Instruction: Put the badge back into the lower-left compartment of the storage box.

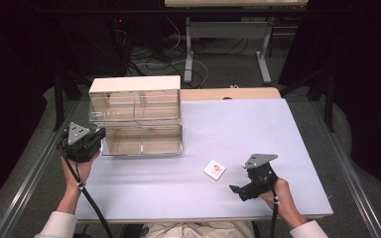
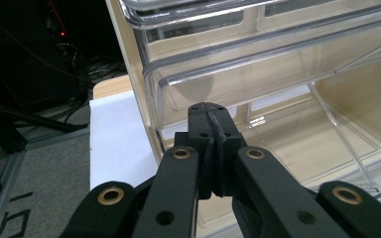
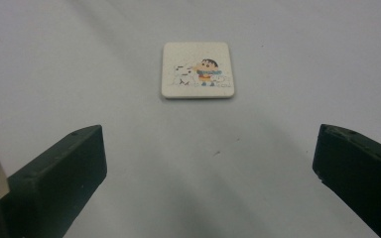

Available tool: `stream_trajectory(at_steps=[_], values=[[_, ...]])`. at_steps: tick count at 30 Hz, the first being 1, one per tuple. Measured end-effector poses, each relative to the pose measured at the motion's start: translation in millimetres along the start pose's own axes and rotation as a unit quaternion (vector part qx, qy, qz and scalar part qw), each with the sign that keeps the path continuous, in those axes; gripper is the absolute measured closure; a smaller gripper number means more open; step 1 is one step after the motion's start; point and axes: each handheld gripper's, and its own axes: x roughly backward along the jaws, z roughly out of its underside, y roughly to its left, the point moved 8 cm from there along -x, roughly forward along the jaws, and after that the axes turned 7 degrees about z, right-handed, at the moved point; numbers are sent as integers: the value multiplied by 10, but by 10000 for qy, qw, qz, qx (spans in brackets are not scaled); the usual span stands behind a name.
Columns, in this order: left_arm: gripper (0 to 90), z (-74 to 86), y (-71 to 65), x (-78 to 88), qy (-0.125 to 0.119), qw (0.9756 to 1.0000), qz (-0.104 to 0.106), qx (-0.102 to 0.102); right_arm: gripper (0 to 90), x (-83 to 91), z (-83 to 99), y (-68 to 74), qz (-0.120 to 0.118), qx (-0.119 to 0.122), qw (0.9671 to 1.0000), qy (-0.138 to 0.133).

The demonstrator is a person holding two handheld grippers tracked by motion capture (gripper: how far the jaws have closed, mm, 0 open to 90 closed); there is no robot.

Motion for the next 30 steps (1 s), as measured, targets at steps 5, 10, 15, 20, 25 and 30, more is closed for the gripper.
stream_trajectory(at_steps=[5, 10, 15, 20, 25, 30], values=[[900, 5, 0, 3, -19, 10000, 9, 11, 0, -152, -106, 30, -7, 4, 10000, 33], [900, 6, 12, 9, -16, 10000, -14, -8, 0, -277, -151, 77, -91, 37, 9999, 122], [900, 14, 15, 5, 20, 10000, -23, -26, 0, -340, -205, 112, -68, 118, 9998, 123], [900, 15, 24, -4, -1, 10000, -23, -40, 0, -445, -241, 130, -203, 14, 9998, 83], [900, 14, 26, -5, -5, 10000, -16, -36, 0, -518, -270, 120, -191, -47, 9998, 83], [900, 16, 16, -12, -6, 10000, 3, 4, 0, -661, -290, 165, -203, -69, 9995, 225]])
